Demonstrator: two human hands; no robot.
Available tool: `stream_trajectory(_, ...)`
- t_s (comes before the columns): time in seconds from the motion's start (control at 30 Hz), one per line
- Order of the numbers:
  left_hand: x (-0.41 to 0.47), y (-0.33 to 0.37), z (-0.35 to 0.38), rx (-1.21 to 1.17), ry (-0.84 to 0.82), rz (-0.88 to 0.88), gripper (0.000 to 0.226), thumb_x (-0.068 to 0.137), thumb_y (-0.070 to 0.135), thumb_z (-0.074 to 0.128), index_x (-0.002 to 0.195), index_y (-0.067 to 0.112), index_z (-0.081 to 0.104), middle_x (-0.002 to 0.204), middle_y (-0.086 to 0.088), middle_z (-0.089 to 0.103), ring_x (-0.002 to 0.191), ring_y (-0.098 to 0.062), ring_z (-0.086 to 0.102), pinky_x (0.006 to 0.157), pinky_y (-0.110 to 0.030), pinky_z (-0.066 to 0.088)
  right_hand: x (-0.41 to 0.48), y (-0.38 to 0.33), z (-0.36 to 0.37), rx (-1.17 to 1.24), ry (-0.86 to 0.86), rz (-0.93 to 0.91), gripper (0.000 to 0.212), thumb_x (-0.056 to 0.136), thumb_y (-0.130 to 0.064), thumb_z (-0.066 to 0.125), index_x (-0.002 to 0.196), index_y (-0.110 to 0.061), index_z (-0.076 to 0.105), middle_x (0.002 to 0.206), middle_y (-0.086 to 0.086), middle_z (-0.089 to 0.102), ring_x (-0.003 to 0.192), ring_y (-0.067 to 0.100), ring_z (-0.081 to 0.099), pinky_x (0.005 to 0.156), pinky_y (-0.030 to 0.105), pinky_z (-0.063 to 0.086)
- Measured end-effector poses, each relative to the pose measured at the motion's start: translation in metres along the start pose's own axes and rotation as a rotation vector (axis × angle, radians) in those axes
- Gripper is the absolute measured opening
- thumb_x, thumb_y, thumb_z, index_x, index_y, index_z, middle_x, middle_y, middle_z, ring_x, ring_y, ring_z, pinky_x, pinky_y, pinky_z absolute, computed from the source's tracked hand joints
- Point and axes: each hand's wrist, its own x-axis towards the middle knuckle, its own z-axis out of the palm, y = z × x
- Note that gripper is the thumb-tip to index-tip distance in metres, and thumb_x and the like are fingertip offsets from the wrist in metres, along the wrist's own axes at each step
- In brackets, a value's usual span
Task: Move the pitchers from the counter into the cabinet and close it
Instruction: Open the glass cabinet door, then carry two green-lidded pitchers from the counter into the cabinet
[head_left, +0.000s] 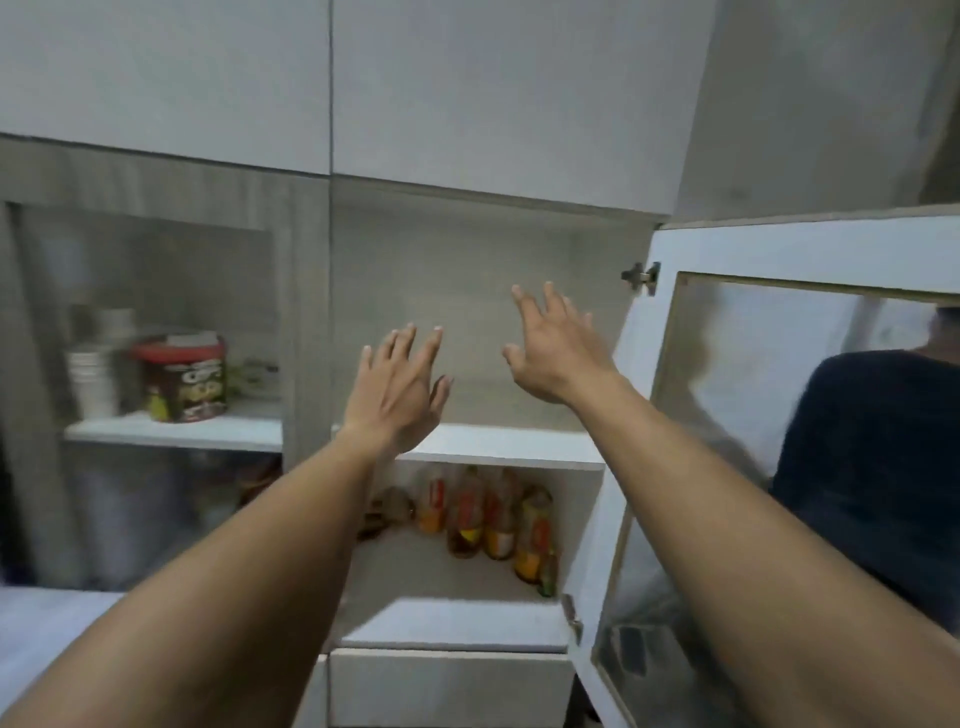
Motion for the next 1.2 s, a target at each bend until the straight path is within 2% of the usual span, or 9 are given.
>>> stream_trajectory(0.2, -0.035, -0.139, -0.015, 0.135, -0.027, -0.187, 0.066, 0.097, 0.053, 0.034, 0.155, 0.023, 0.022, 0.158, -0.015, 0.029, 0.144, -0.034, 0.028, 0.116, -0.053, 0.024, 0.047, -0.123, 0.062, 0.198, -0.061, -0.133, 0.075, 0.096, -0.039, 0.049, 0.159, -0.02, 0.013, 0.165, 0.021, 0.012, 0.151, 0.037, 0.015, 0.12, 0.058, 0.019)
stream_trajectory(0.53, -0.114, -0.323, -0.039, 0.273, -0.031, -0.459, 0.064, 0.097, 0.051, 0.037, 0.151, 0.019, 0.03, 0.154, -0.014, 0.035, 0.142, -0.034, 0.031, 0.114, -0.054, 0.027, 0.082, -0.337, 0.147, 0.477, -0.162, -0.37, 0.073, 0.094, -0.035, 0.05, 0.158, -0.019, 0.018, 0.164, 0.021, 0.017, 0.15, 0.036, 0.019, 0.119, 0.058, 0.021)
stream_trajectory(0.8, -0.182, -0.425, -0.044, 0.349, -0.048, -0.715, 0.064, 0.098, 0.05, 0.036, 0.154, 0.022, 0.024, 0.158, -0.014, 0.028, 0.146, -0.032, 0.024, 0.117, -0.051, 0.024, 0.092, -0.473, 0.213, 0.566, -0.234, -0.556, 0.071, 0.092, -0.036, 0.05, 0.155, -0.018, 0.024, 0.156, 0.019, 0.031, 0.141, 0.038, 0.034, 0.112, 0.056, 0.033)
stream_trajectory(1.03, -0.234, -0.515, -0.028, 0.402, -0.01, -0.954, 0.063, 0.097, 0.047, 0.043, 0.152, 0.019, 0.029, 0.155, -0.012, 0.034, 0.141, -0.031, 0.031, 0.112, -0.045, 0.03, 0.104, -0.598, 0.296, 0.639, -0.374, -0.742, 0.071, 0.097, -0.035, 0.049, 0.158, -0.018, 0.018, 0.163, 0.018, 0.022, 0.149, 0.035, 0.024, 0.118, 0.052, 0.028)
stream_trajectory(1.2, -0.265, -0.571, 0.002, 0.347, 0.075, -1.19, 0.062, 0.096, 0.045, 0.045, 0.151, 0.02, 0.029, 0.15, -0.009, 0.038, 0.137, -0.03, 0.036, 0.108, -0.046, 0.036, 0.112, -0.674, 0.361, 0.707, -0.465, -0.839, 0.068, 0.097, -0.032, 0.048, 0.156, -0.015, 0.022, 0.159, 0.016, 0.028, 0.144, 0.035, 0.031, 0.114, 0.051, 0.032)
